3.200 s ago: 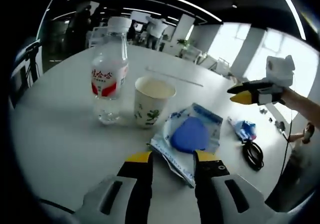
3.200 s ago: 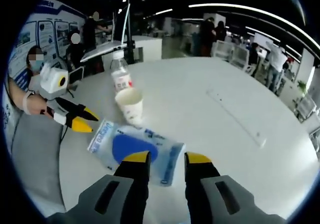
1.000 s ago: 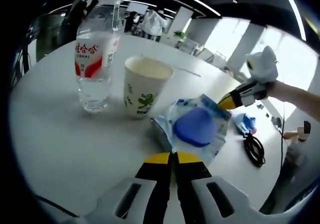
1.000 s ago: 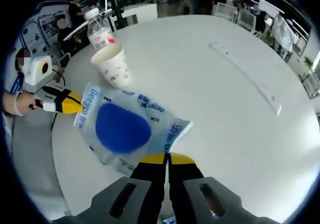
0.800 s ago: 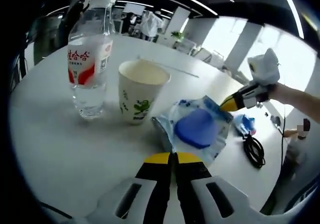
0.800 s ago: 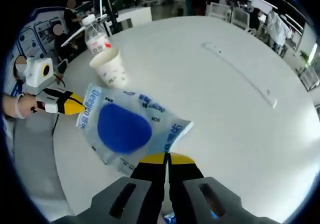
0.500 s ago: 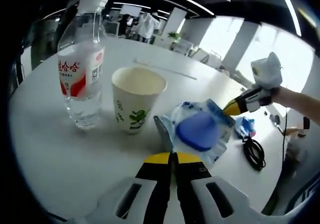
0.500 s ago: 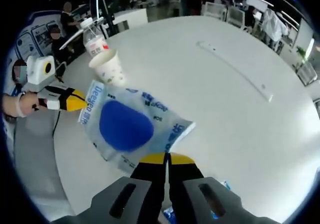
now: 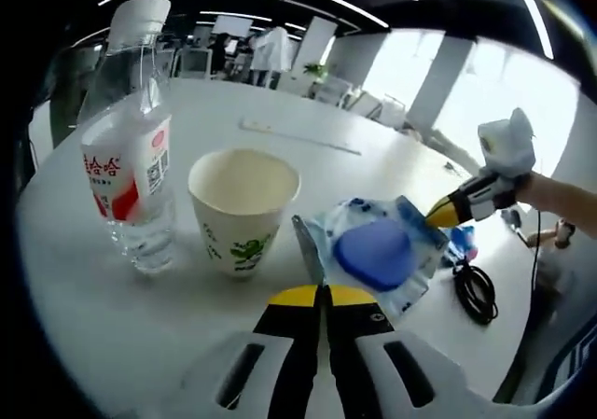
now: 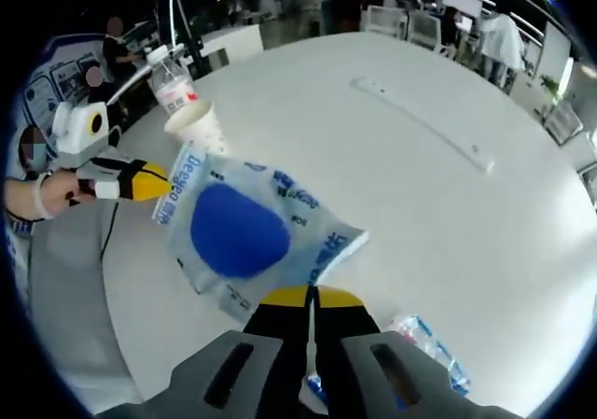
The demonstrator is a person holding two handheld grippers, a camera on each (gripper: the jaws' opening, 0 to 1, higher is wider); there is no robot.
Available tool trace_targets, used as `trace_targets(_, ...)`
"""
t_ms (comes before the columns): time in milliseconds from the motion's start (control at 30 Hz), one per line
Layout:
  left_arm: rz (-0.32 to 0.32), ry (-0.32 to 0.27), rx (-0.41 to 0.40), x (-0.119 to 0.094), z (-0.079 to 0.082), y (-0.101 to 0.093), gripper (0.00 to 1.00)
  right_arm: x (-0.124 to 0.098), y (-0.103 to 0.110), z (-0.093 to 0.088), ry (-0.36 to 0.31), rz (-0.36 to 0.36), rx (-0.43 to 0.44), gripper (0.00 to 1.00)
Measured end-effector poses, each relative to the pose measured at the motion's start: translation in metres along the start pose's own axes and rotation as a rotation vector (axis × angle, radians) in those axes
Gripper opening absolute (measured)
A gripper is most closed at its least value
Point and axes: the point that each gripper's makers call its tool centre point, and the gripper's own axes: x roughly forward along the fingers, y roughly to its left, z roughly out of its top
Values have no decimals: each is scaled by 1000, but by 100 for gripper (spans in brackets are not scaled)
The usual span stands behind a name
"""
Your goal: Arrange the tabletop items into an orderly group along one side of the table until the central work area is clear of visible clutter.
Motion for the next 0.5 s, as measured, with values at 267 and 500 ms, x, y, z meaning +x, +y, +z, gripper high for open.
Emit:
trace_targets(267, -10, -10, 24, 10, 13, -2, 0, -6, -5, -8, -17, -12, 46, 0)
trace_targets(500, -15, -19, 38, 19, 24, -3, 0, -9, -4, -17, -32, -20, 81, 0)
